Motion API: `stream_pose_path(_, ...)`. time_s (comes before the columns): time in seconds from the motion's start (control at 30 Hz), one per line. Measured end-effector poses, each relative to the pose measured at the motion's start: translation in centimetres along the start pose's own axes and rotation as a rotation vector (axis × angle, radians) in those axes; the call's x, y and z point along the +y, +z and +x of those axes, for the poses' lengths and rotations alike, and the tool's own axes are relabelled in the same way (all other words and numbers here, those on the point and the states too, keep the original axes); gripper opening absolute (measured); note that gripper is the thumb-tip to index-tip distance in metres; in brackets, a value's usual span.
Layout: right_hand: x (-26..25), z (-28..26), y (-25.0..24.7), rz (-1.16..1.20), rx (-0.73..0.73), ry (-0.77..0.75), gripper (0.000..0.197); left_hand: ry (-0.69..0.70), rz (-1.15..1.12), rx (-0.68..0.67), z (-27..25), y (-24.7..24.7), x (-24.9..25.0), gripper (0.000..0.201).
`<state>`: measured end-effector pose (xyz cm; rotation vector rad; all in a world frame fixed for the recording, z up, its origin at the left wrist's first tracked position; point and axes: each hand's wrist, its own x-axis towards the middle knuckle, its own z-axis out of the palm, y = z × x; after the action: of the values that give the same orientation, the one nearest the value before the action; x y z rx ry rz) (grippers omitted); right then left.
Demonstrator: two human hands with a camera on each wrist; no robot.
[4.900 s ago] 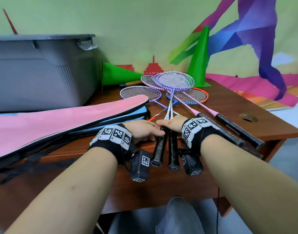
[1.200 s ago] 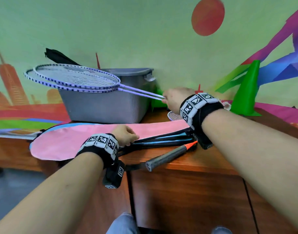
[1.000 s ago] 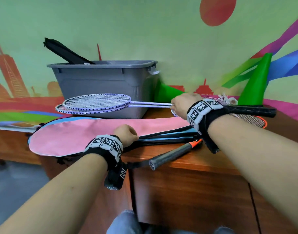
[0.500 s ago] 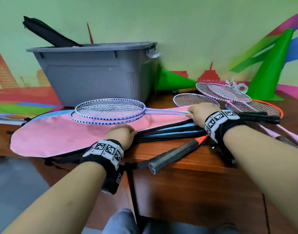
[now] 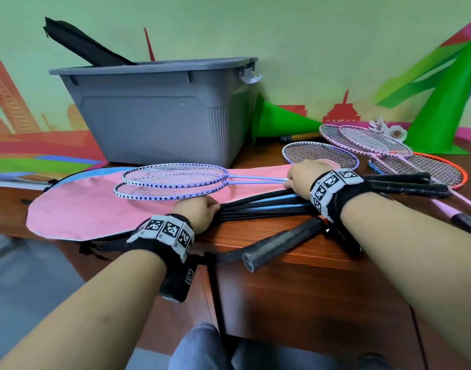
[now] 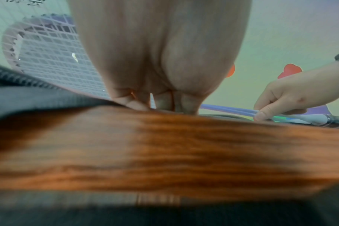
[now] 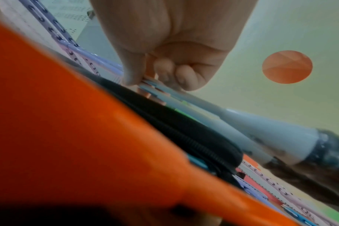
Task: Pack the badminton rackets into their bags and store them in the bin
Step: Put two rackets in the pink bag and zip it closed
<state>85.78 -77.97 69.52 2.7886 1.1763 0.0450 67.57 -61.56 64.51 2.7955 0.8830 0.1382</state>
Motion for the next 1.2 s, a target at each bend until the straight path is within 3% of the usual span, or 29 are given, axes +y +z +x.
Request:
stream_pose_path(0.3, -0.2, -1.2, -2.0, 0.166, 0.056, -0.030, 0.032, -0.091, -0.190, 0.125, 0.5, -0.7, -0.6, 0.020)
stream_pose_path(0.6, -2.4, -2.8, -4.3, 0.421, 0.150, -0.140, 0.026, 0.029, -0.290, 0.247, 0.1, -4.4, 2.1, 0.018)
stream_pose_path(0.8, -2.6, -3.5, -3.8, 0.367, 0.248, -0.111, 0.016, 0.068, -0.299, 0.196, -0.5, -5.2, 3.6, 0.016)
stream_pose_path(0.9, -2.4, -4.0, -3.6, 0.392, 0.294, -0.083, 0.026, 0.090, -0.301, 0.164, -0.5, -5.1, 3.6, 0.013)
stream_pose_path(0.97, -2.2, -4.0, -3.6, 0.365, 0.257, -0.090, 0.033, 0.124, -0.317, 0.142, -0.5, -4.9, 3.9, 0.012)
stream_pose_path(1.03, -1.9, -3.7, -3.5, 0.291, 0.204, -0.097, 0.026, 0.159, -0.288, 0.131, -0.7, -4.8, 4.5, 0.015)
stream_pose_path(1.2, -1.7, -3.5, -3.5, 0.235, 0.169, -0.054, 0.030, 0.193, -0.130, 0.174, -1.1, -4.7, 5.1, 0.020)
